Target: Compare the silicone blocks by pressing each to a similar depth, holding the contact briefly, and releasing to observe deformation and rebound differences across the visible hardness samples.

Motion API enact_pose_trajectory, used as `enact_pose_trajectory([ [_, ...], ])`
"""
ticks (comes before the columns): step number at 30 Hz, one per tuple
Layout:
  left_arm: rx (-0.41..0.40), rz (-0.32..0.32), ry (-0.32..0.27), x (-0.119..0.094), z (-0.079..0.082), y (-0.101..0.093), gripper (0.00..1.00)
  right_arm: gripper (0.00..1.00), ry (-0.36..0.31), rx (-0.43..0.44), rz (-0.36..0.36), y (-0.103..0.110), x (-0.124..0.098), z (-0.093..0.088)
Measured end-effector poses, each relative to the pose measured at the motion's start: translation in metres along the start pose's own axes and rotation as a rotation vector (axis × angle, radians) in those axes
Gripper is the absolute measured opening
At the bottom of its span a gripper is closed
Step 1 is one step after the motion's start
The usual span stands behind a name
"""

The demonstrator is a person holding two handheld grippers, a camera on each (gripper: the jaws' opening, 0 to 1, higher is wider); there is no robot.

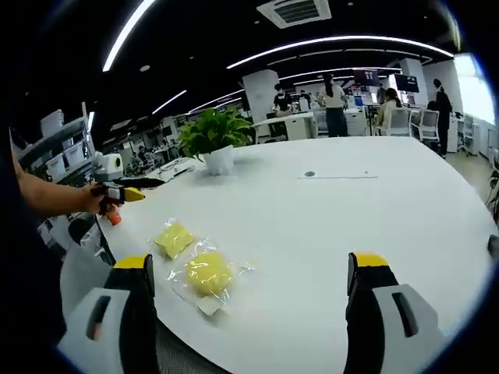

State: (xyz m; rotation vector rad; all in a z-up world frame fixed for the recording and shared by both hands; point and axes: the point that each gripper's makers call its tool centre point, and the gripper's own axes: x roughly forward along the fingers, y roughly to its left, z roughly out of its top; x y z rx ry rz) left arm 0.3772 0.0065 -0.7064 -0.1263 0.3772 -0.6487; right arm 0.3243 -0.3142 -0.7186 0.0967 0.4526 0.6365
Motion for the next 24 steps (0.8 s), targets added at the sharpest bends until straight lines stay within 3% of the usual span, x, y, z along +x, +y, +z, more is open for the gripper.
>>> enact_pose_trajectory([
  [3,0.011,0.047,-0.003,-0.019,-0.011,0.006,1.0,0.97,0.027,-0.043,-0.015,-0.002,-0.001,-0.003],
  [6,-0.052,0.101,-0.054,-0.04,-0.013,0.011,1.0,0.97,0.027,-0.031,0.003,-0.003,-0.002,-0.007],
  [9,-0.057,0.129,-0.05,-0.056,-0.018,0.012,1.0,0.96,0.03,-0.03,0.009,-0.003,-0.004,-0.011],
  [20,-0.028,0.195,-0.044,-0.102,-0.027,0.022,1.0,0.97,0.057,-0.065,0.084,0.019,0.005,-0.027],
  [22,-0.023,0.199,-0.036,-0.109,-0.031,0.029,1.0,0.97,0.101,-0.046,0.138,0.032,0.007,-0.037],
  [24,-0.043,0.199,-0.045,-0.118,-0.03,0.035,1.0,0.97,0.083,-0.111,0.09,0.028,0.009,-0.037],
])
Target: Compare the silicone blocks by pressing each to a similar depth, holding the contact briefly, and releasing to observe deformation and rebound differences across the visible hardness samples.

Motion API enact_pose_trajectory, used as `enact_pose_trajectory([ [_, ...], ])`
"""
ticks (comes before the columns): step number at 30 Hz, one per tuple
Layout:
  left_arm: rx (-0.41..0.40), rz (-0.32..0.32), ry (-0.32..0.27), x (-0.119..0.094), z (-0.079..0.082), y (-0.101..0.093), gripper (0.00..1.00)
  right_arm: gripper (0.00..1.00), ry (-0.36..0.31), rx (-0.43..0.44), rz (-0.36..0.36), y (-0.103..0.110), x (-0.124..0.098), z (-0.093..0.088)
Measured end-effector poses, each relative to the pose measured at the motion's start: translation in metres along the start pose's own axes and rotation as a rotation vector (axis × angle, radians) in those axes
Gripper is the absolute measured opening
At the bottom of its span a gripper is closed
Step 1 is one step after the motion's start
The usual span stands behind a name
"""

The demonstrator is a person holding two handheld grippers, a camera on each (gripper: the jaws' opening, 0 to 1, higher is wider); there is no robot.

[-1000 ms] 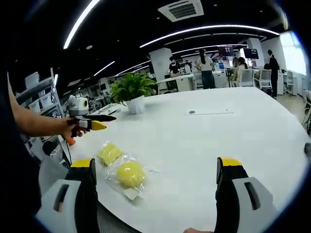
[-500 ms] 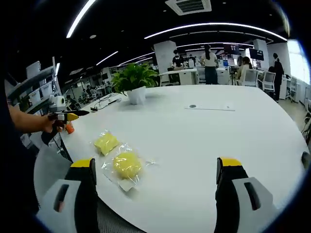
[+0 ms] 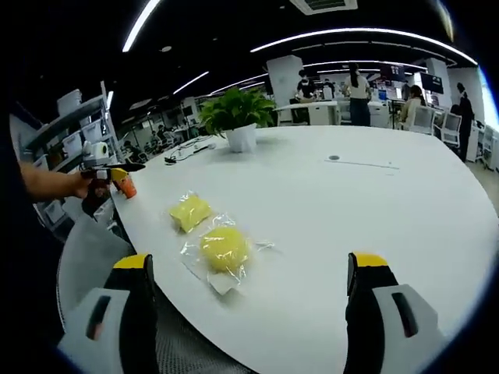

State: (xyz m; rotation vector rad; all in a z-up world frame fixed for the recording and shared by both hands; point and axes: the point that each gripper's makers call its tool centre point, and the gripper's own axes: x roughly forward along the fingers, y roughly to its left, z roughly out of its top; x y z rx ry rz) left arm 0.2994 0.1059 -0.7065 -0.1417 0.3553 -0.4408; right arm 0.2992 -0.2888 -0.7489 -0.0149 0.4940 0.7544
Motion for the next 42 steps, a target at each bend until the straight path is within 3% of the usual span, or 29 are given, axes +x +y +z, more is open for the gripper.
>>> enact_pose_trajectory([
  [3,0.013,-0.011,0.012,-0.009,-0.001,0.009,1.0,0.97,0.001,0.068,-0.032,0.002,0.0,0.0],
  [6,0.052,-0.041,0.05,-0.017,-0.006,0.016,1.0,0.97,0.006,0.059,-0.056,0.009,0.002,-0.002],
  [8,0.066,-0.061,0.069,-0.022,-0.008,0.021,1.0,0.97,0.058,0.069,-0.088,0.014,0.002,-0.011],
  [16,0.003,-0.107,0.101,-0.03,-0.012,0.026,1.0,0.97,0.066,0.107,-0.143,0.027,-0.008,-0.011],
  [25,-0.055,-0.087,0.107,-0.018,-0.018,0.025,1.0,0.96,0.067,0.137,-0.12,0.014,-0.004,-0.017],
  [33,-0.011,-0.093,0.109,-0.003,-0.026,0.017,1.0,0.96,0.045,0.105,-0.092,0.003,0.0,-0.022],
  [38,-0.034,-0.079,0.134,-0.004,-0.04,0.016,1.0,0.96,0.036,0.108,-0.079,0.003,0.004,-0.024],
  [42,-0.058,-0.07,0.119,-0.008,-0.039,0.016,1.0,0.96,0.035,0.086,-0.053,0.007,0.006,-0.022],
])
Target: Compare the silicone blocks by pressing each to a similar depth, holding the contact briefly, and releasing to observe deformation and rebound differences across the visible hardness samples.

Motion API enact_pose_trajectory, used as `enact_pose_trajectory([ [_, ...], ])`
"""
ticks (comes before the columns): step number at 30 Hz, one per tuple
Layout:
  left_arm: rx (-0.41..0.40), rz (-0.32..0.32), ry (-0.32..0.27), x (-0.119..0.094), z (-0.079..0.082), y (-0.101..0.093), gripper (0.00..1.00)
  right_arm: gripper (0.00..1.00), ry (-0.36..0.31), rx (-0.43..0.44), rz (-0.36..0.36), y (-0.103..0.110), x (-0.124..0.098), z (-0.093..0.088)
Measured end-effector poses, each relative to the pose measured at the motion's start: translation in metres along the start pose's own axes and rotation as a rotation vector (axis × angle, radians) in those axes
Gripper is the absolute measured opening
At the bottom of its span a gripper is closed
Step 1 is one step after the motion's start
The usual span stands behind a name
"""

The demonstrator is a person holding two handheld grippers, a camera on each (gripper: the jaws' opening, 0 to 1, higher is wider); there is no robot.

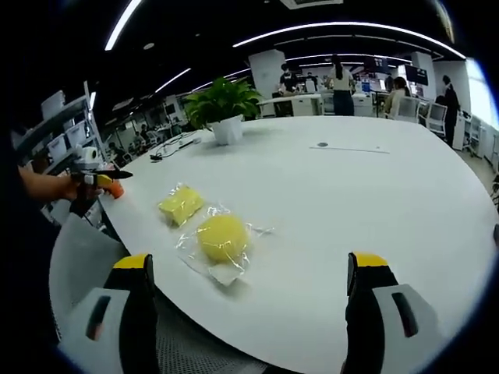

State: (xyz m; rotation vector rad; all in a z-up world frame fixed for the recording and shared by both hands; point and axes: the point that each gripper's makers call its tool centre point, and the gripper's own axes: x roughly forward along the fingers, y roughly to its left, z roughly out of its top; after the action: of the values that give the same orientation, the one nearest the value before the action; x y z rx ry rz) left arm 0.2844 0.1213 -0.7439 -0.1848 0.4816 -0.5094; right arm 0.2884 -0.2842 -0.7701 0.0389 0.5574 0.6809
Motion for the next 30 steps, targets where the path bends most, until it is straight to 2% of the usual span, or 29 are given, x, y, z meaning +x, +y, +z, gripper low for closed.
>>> enact_pose_trajectory([
  [4,-0.019,0.003,0.0,-0.001,-0.003,-0.001,1.0,0.96,-0.004,0.003,0.0,-0.006,0.0,0.0],
  [8,0.001,0.002,0.014,0.0,-0.001,-0.007,1.0,0.96,-0.016,0.03,0.0,-0.006,-0.003,0.001],
  [12,0.024,0.015,0.015,0.006,-0.001,-0.006,1.0,0.96,-0.014,0.022,0.005,-0.007,-0.005,0.0],
  [14,0.061,0.02,0.011,0.009,-0.001,-0.008,1.0,0.96,-0.016,0.021,0.001,-0.011,-0.006,0.0],
  [19,0.089,0.023,-0.02,0.009,0.009,-0.013,1.0,0.96,-0.015,0.021,-0.016,-0.017,-0.009,0.0],
  [22,0.093,0.025,-0.018,0.009,0.01,-0.011,1.0,0.96,-0.014,0.012,-0.016,-0.02,-0.01,0.0],
  [30,0.087,0.039,-0.007,0.011,0.002,-0.011,1.0,0.96,-0.015,0.016,-0.029,-0.02,-0.013,0.001],
])
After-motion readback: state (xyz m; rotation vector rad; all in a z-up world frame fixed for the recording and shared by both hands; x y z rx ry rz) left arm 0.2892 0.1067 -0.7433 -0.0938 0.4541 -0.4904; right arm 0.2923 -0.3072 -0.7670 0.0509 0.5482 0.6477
